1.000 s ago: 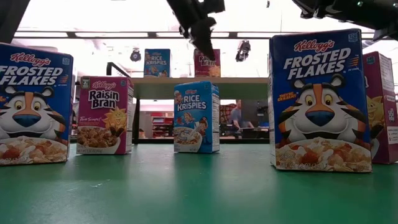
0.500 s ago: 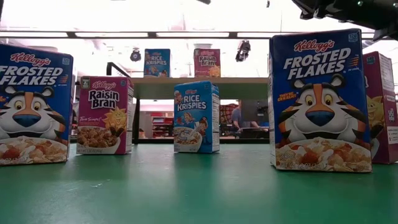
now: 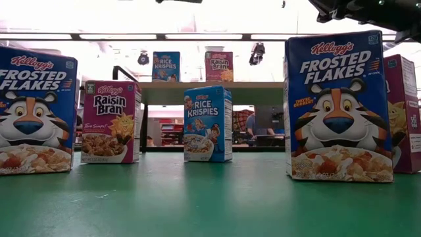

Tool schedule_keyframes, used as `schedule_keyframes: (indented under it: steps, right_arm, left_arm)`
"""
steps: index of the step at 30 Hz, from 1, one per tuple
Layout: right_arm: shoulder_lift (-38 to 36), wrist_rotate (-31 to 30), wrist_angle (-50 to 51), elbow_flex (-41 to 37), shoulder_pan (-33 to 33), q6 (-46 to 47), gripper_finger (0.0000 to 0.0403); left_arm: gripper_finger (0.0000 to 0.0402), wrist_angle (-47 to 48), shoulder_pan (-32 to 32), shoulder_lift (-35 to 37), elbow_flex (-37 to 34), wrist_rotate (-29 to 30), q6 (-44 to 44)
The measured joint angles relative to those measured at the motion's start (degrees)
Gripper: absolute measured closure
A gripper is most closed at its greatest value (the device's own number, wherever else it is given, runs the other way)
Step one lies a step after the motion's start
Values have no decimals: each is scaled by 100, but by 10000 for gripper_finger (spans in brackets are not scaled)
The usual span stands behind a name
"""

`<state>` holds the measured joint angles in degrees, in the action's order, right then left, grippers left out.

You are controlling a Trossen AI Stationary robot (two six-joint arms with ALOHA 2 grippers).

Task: Stack cereal on shelf
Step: Put the right dark blue cereal box on the shelf

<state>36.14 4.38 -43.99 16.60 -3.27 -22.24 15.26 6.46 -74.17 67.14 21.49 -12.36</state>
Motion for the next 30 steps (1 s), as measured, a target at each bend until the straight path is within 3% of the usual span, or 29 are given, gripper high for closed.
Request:
schedule_keyframes:
  steps: [9,16,21,30]
  right_arm:
    - [309,53,-552,0,2,864,394]
    - [1009,56,-481,436,2,1738,394]
    - [1418,32,940,1251,2,2318,394]
    - [2267,21,5019,3366,6,3737,394]
  left_arm:
    - [401,-1581,-5,1033,-1595,3,-417]
    - [401,-1908,-7,1581,-2083,48,-684]
    - [401,-1839,-7,1895,-2264,49,-686]
    - [401,-1419,-7,2179,-2341,55,-734]
